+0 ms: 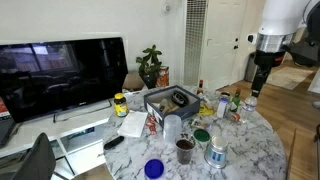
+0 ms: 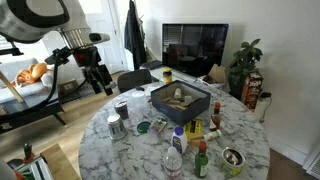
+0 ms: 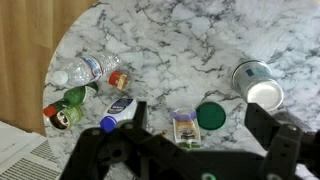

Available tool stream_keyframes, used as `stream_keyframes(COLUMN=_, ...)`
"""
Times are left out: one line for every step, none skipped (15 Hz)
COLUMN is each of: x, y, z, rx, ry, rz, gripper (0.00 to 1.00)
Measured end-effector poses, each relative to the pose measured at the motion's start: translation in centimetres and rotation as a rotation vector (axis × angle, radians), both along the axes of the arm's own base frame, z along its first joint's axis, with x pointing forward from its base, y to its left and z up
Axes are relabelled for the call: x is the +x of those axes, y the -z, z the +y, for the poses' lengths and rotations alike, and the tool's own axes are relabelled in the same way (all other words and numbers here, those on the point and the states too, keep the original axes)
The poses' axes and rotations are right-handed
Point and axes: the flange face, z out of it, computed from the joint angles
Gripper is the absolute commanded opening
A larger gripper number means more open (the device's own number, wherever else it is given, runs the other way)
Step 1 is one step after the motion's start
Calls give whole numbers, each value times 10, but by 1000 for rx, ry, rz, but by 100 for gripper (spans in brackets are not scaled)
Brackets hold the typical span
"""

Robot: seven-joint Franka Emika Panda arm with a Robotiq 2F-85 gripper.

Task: Put the clear cup over the silver cup, then place them upright

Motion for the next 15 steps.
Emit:
stream_keyframes(x=-1, y=2, z=0, rx=-1, ry=0, rz=4, gripper=100)
stream_keyframes(x=-1, y=3, z=-1, rx=-1, ry=1, rz=8, gripper=100)
stream_keyframes(x=-1, y=4, z=-1, rx=-1, ry=1, rz=9, gripper=100)
stream_keyframes(x=-1, y=4, z=-1, rx=-1, ry=1, rz=9, gripper=100)
stream_keyframes(x=-1, y=4, z=-1, rx=-1, ry=1, rz=10, gripper=100)
stream_keyframes(x=-1, y=4, z=-1, rx=-1, ry=1, rz=10, gripper=100)
stream_keyframes(x=1, y=4, z=1, rx=4, ry=-1, rz=7, gripper=100)
stream_keyframes(x=5, y=5, z=4, rx=18, ry=-8, rz=-4, gripper=100)
stream_keyframes(x=12, y=7, z=10, rx=45, ry=-10, rz=-21, gripper=100)
stream_keyframes(x=21, y=10, z=18, rx=75, ry=-6, rz=-41, gripper=100)
stream_keyframes(x=32, y=15, z=26, rx=102, ry=7, rz=-62, gripper=100)
stream_keyframes(x=44, y=21, z=35, rx=130, ry=26, rz=-78, gripper=100)
stream_keyframes(x=57, y=28, z=43, rx=152, ry=47, rz=-84, gripper=100)
stream_keyframes(x=69, y=35, z=51, rx=168, ry=64, rz=-86, gripper=100)
stream_keyframes(x=82, y=41, z=60, rx=182, ry=75, rz=-84, gripper=100)
